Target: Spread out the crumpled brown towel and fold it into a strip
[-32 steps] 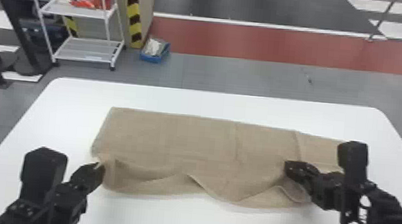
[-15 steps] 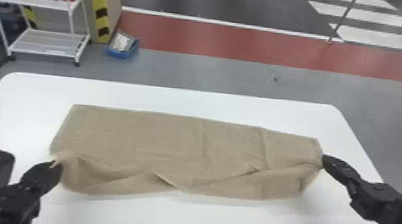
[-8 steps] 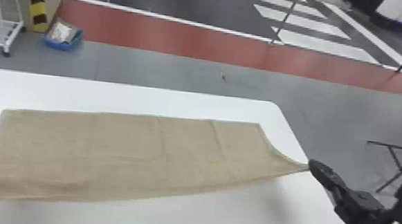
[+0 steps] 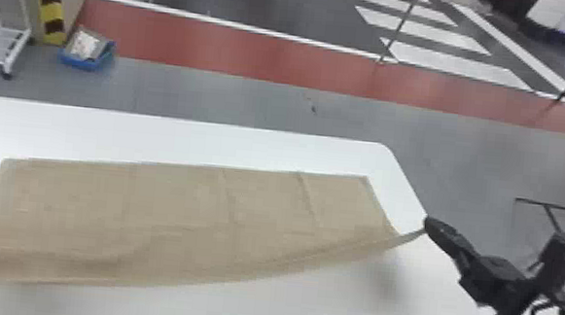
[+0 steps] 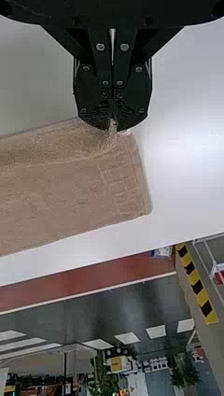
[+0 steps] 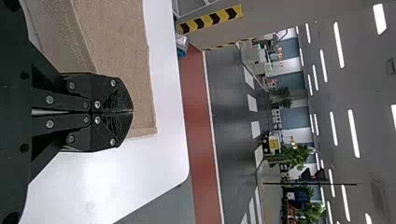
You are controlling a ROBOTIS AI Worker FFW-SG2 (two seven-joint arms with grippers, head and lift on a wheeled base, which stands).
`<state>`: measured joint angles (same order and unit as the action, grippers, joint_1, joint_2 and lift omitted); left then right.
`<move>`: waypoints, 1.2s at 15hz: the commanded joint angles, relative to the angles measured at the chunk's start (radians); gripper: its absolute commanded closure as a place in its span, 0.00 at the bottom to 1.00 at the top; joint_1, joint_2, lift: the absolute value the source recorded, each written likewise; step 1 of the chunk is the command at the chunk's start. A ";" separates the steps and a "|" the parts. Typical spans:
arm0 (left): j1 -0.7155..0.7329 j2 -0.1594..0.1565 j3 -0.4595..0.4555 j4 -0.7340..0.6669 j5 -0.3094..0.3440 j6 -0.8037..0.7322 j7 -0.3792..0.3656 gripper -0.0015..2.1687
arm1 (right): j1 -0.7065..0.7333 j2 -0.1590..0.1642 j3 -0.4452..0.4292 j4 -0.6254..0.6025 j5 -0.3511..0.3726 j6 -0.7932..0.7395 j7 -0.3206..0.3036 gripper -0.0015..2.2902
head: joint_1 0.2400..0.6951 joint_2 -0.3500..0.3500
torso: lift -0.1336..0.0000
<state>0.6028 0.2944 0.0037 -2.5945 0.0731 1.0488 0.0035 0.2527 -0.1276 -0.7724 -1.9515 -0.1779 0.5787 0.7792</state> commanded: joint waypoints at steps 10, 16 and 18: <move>-0.400 -0.052 -0.083 0.295 0.014 0.012 0.036 0.62 | -0.308 -0.132 0.125 0.299 0.100 0.108 -0.015 0.67 | 1.00 0.06 | 0.07; -0.572 -0.067 -0.120 0.458 -0.015 0.095 0.036 0.62 | -0.463 -0.158 0.190 0.425 0.166 0.126 -0.026 0.67 | 1.00 0.10 | 0.07; -0.632 -0.069 -0.134 0.530 -0.036 0.104 0.036 0.62 | -0.506 -0.164 0.209 0.491 0.178 0.096 -0.043 0.67 | 1.00 0.12 | 0.07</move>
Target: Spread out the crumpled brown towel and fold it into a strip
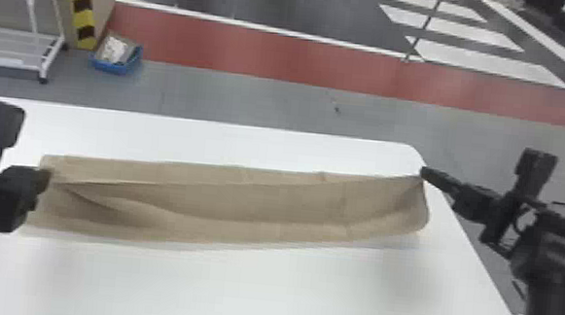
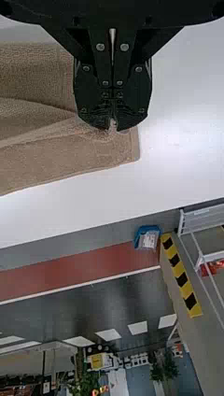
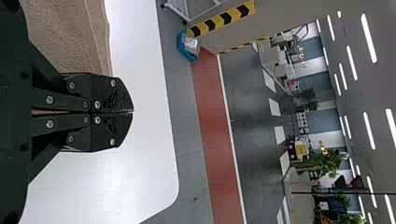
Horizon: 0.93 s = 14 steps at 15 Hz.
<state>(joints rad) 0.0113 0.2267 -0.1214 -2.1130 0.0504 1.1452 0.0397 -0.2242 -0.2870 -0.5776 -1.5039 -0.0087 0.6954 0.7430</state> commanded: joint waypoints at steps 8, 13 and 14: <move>-0.217 -0.007 -0.058 0.295 -0.017 -0.060 -0.003 0.62 | -0.127 -0.012 0.068 0.232 0.053 -0.159 -0.043 0.67 | 1.00 0.17 | 0.07; -0.235 0.000 -0.070 0.312 -0.020 -0.090 0.003 0.62 | -0.153 -0.011 0.107 0.295 0.076 -0.208 -0.059 0.67 | 1.00 0.19 | 0.07; -0.229 0.002 -0.069 0.286 -0.020 -0.066 0.002 0.62 | -0.153 -0.011 0.107 0.295 0.075 -0.208 -0.059 0.67 | 1.00 0.19 | 0.07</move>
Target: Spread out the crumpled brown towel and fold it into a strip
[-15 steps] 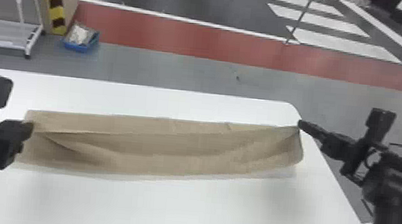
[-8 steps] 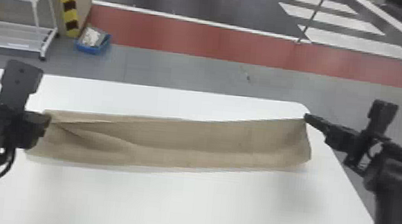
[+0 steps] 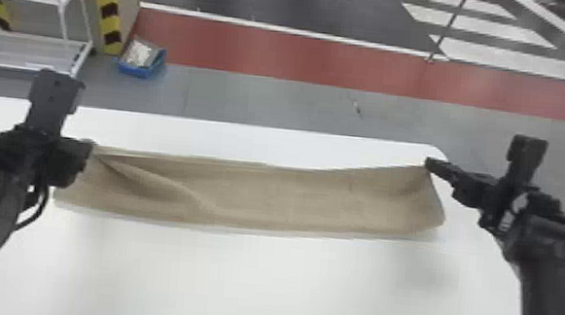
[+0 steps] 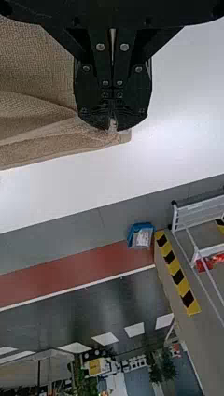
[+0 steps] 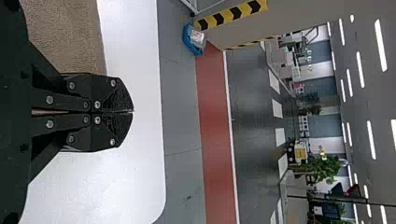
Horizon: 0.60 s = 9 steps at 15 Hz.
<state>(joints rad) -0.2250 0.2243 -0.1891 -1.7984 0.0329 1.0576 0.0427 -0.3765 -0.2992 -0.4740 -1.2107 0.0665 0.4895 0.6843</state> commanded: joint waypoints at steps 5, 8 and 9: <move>0.016 0.004 0.003 -0.114 -0.044 0.144 -0.003 0.62 | -0.013 0.000 0.008 0.006 0.001 0.001 -0.003 0.67 | 1.00 0.20 | 0.07; 0.007 -0.002 0.005 -0.082 -0.042 0.111 0.000 0.62 | -0.013 0.000 0.006 0.014 -0.001 -0.002 -0.003 0.67 | 1.00 0.21 | 0.07; 0.001 -0.002 0.003 -0.070 -0.042 0.098 0.005 0.62 | -0.013 -0.001 0.006 0.019 -0.001 -0.002 -0.003 0.67 | 1.00 0.21 | 0.07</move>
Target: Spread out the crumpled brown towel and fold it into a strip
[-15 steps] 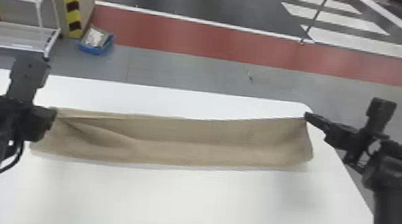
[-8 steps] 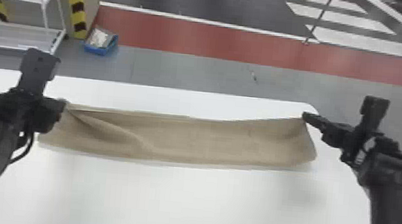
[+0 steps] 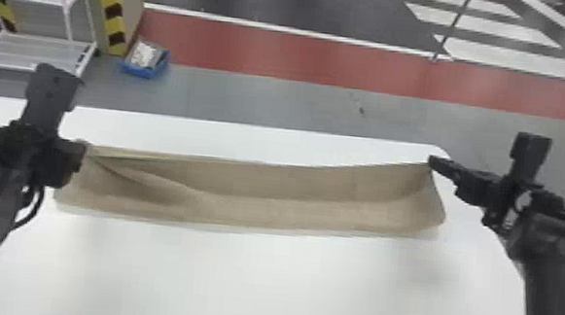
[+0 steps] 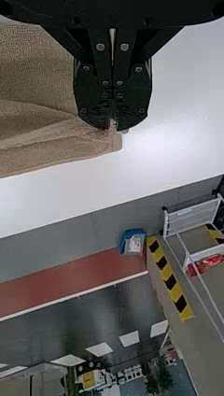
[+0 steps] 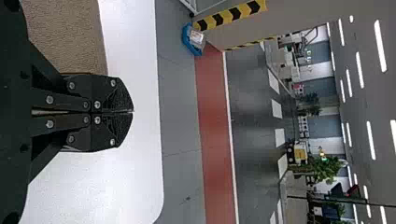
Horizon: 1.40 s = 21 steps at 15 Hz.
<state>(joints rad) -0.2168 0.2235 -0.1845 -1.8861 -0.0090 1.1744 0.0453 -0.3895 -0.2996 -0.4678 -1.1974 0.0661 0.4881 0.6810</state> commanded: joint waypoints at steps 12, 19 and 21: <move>-0.058 -0.027 -0.059 0.189 -0.002 -0.245 0.085 0.01 | 0.003 -0.003 0.054 0.059 0.023 -0.068 -0.035 0.50 | 1.00 0.20 | 0.07; 0.080 0.020 0.033 0.107 0.026 -0.341 0.125 0.01 | 0.083 0.004 0.046 -0.030 0.004 -0.072 -0.075 0.01 | 1.00 0.23 | 0.07; 0.140 0.037 0.089 0.054 0.070 -0.334 0.111 0.01 | 0.126 0.002 0.035 -0.079 -0.025 -0.041 -0.074 0.01 | 1.00 0.24 | 0.07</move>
<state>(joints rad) -0.1206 0.2498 -0.1366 -1.7925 0.0299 0.8332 0.1613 -0.2944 -0.2964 -0.4258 -1.2403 0.0606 0.4268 0.6063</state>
